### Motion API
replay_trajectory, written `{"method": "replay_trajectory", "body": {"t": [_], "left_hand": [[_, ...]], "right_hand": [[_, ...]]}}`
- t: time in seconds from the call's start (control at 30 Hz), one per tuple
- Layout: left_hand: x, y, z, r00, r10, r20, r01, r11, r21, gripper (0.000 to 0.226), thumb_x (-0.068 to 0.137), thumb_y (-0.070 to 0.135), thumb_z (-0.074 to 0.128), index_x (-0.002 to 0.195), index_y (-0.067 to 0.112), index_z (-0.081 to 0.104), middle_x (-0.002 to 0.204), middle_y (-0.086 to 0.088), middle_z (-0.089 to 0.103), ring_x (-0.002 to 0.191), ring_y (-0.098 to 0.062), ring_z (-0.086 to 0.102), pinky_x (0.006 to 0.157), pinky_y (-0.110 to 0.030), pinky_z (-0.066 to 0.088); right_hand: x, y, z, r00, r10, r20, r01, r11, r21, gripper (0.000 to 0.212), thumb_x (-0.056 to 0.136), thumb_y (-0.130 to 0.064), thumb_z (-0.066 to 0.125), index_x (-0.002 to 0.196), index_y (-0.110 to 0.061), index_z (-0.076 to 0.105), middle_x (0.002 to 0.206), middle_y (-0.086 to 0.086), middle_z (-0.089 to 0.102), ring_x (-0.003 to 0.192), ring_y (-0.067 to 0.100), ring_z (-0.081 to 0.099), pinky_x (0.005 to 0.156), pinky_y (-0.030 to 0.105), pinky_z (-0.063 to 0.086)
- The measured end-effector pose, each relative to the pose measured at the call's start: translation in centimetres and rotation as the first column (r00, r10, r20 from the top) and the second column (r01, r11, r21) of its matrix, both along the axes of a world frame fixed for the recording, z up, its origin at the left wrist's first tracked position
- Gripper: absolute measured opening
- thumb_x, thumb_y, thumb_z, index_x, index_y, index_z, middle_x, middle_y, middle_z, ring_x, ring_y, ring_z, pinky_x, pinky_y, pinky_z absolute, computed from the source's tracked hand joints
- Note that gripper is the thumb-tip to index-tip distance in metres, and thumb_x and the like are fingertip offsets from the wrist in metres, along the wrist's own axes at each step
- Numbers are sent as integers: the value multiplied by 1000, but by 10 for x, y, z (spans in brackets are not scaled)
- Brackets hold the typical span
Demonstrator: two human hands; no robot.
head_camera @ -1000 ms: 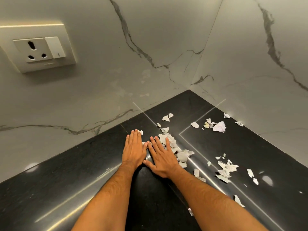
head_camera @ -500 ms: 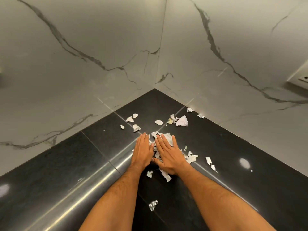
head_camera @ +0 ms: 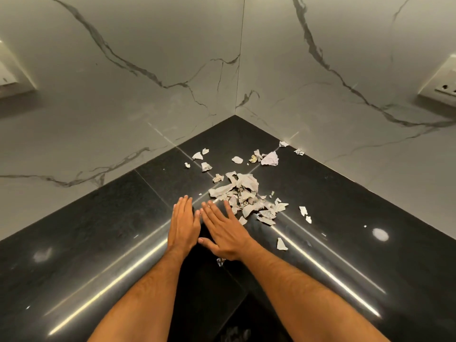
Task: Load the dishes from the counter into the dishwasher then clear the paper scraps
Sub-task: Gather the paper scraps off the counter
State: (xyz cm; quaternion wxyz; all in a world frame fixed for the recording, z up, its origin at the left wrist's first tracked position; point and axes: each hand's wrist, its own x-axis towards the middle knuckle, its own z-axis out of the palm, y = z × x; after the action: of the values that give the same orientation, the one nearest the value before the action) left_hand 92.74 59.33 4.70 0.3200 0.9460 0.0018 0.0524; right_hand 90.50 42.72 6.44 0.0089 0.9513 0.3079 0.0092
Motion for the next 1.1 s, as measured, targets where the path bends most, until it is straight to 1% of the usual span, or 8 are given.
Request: {"method": "replay_trajectory", "body": {"t": [0.13,0.2,0.37,0.43,0.5,0.73,0.93,1.1], "left_hand": [[-33,6,-9,998,38,-39,-38,999,16,55,107,24,37,157,7,25,166,-8,20,154,-14,10,127,-35,4],[-45,2,-15,998,55,-39,-53,997,53,56,108,27,35,158,7,22,167,-8,16,155,-13,6,127,-36,3],[-48,-39,-13,996,23,-87,-12,992,127,65,106,49,17,160,13,9,167,-2,-1,154,-10,-7,126,-35,-5],[-44,-61,-13,994,9,-111,9,987,160,70,103,55,6,159,13,3,167,-1,-7,153,-10,-12,125,-34,-8],[-36,-79,-13,991,12,-135,12,985,170,74,100,58,2,159,13,0,166,-1,-11,152,-9,-16,125,-34,-10],[10,-139,-12,986,5,-165,32,974,223,69,105,53,11,159,12,-4,167,-4,-12,151,-11,-20,124,-34,-12],[57,-182,-11,987,-14,-160,53,968,245,71,103,54,8,160,12,-4,167,-4,-12,152,-11,-18,122,-31,-15],[83,-201,-10,985,-121,-123,136,983,122,70,105,54,15,160,14,-3,166,2,-16,151,-5,-20,123,-29,-12]], "right_hand": [[-31,0,-7,993,118,3,-118,992,-39,88,103,-67,16,161,-2,8,169,15,5,157,26,-8,122,62,0],[-41,-8,-15,986,164,-3,-164,984,-70,88,103,-67,15,161,-2,7,169,15,3,157,26,-8,122,63,1],[-38,-37,-19,978,203,-42,-206,974,-95,90,101,-70,12,161,-3,9,169,16,6,157,26,-5,122,63,0],[-26,-54,-19,979,198,-45,-202,972,-121,92,100,-73,9,162,-5,6,169,15,4,157,26,-8,122,63,-2],[-13,-73,-17,982,180,-53,-186,974,-131,97,97,-78,5,162,-6,3,170,12,2,157,25,-13,122,63,-3],[40,-138,-19,987,153,-44,-157,981,-114,102,93,-83,6,162,-7,4,170,11,-1,157,26,-13,122,63,-4],[84,-182,-18,994,110,-24,-112,988,-109,102,92,-84,7,161,-8,4,169,10,-2,156,26,-11,121,63,-8],[100,-205,-16,1000,0,-15,-2,993,-117,94,97,-76,5,161,-8,7,169,10,3,157,27,-7,120,65,-5]]}}
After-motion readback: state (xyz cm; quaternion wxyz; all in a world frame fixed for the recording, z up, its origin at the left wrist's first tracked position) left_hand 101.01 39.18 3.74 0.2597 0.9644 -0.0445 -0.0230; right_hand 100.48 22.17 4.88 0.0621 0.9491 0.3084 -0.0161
